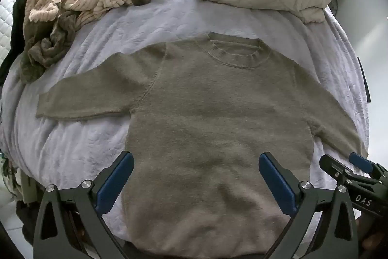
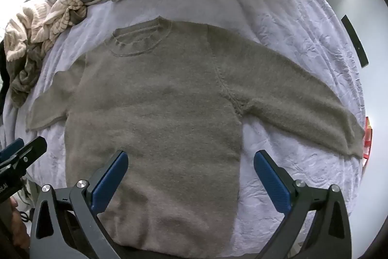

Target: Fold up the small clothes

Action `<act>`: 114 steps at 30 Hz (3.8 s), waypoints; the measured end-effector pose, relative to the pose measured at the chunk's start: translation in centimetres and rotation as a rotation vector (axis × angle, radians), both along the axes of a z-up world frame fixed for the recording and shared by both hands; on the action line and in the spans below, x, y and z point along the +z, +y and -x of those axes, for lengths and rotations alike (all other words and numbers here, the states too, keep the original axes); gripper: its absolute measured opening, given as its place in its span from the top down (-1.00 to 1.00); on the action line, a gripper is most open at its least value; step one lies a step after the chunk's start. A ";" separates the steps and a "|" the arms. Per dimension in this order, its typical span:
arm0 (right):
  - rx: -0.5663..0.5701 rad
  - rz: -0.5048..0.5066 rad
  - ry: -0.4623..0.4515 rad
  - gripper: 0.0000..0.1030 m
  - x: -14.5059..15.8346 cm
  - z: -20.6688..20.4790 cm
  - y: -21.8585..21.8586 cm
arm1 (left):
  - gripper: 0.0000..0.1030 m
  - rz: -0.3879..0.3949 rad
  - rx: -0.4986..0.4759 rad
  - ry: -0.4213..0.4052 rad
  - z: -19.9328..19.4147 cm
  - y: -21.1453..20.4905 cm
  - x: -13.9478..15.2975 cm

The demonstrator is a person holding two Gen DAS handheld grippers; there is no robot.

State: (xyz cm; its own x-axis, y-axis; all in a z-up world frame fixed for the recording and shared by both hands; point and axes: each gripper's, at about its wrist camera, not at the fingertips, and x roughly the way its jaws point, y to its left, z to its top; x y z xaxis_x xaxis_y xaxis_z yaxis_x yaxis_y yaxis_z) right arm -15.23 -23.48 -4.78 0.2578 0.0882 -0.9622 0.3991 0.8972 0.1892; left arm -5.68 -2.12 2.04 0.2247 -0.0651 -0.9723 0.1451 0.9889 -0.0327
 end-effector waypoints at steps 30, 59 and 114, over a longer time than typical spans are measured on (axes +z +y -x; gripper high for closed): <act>-0.016 -0.003 -0.025 -1.00 -0.6 0.4 -0.1 | -1.00 -0.015 0.001 -0.001 0.5 -0.7 -1.0; -0.021 0.005 -0.015 -1.00 -0.6 0.5 0.0 | -1.00 -0.029 0.018 0.004 1.3 -0.2 -1.9; 0.159 -0.026 0.035 -1.00 -5.5 -8.3 24.0 | 0.84 0.434 0.539 -0.129 -12.0 40.5 -19.5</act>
State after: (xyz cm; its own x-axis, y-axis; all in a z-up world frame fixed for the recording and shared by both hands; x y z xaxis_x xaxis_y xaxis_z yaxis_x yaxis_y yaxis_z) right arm -6.97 0.49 -10.25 0.2045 0.1503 -0.9673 0.2591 0.9446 0.2016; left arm 6.35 38.41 -17.41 0.4463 -0.2888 -0.8470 -0.3323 0.8254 -0.4564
